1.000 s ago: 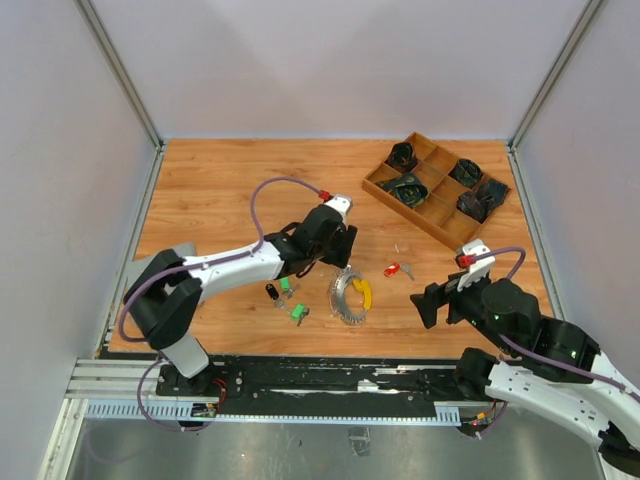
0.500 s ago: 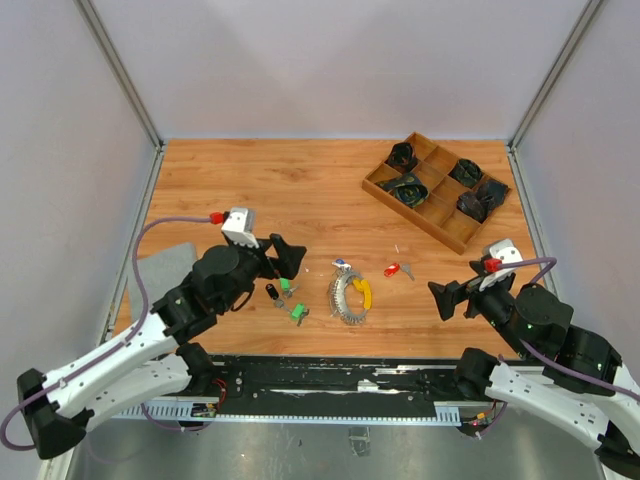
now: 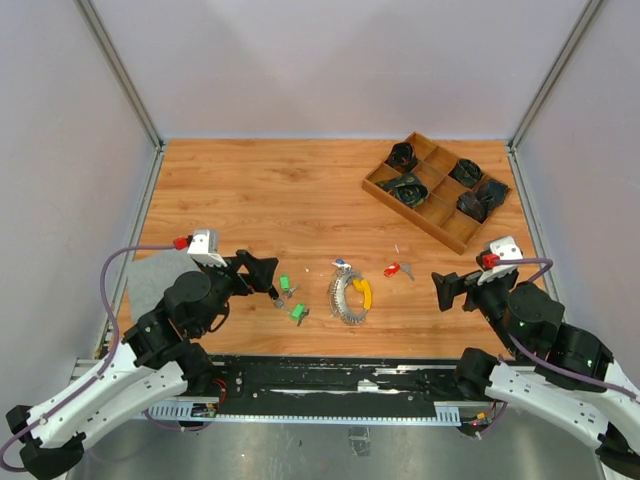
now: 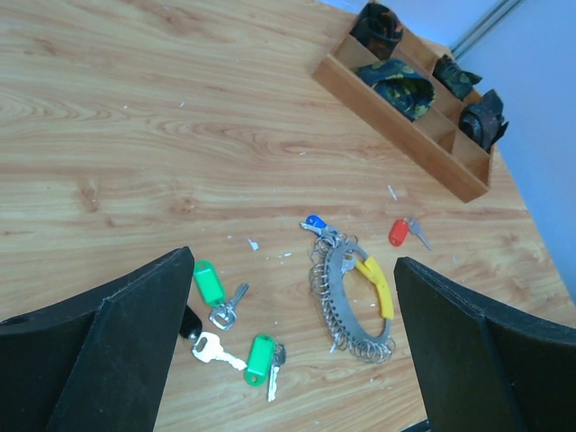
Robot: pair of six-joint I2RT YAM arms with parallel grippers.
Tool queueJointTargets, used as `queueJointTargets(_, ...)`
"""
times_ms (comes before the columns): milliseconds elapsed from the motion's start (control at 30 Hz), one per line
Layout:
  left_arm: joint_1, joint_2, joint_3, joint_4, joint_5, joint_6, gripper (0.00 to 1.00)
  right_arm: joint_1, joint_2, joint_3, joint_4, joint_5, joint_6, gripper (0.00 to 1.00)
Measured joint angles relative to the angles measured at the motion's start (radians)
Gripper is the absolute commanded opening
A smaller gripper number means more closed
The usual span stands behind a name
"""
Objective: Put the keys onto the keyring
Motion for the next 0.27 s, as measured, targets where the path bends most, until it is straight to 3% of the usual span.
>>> queueJointTargets(267, 0.0, 0.059, 0.001, -0.044, -0.004, 0.0, 1.0, 0.0, 0.011, -0.002, 0.009, 0.07, 0.016, 0.98)
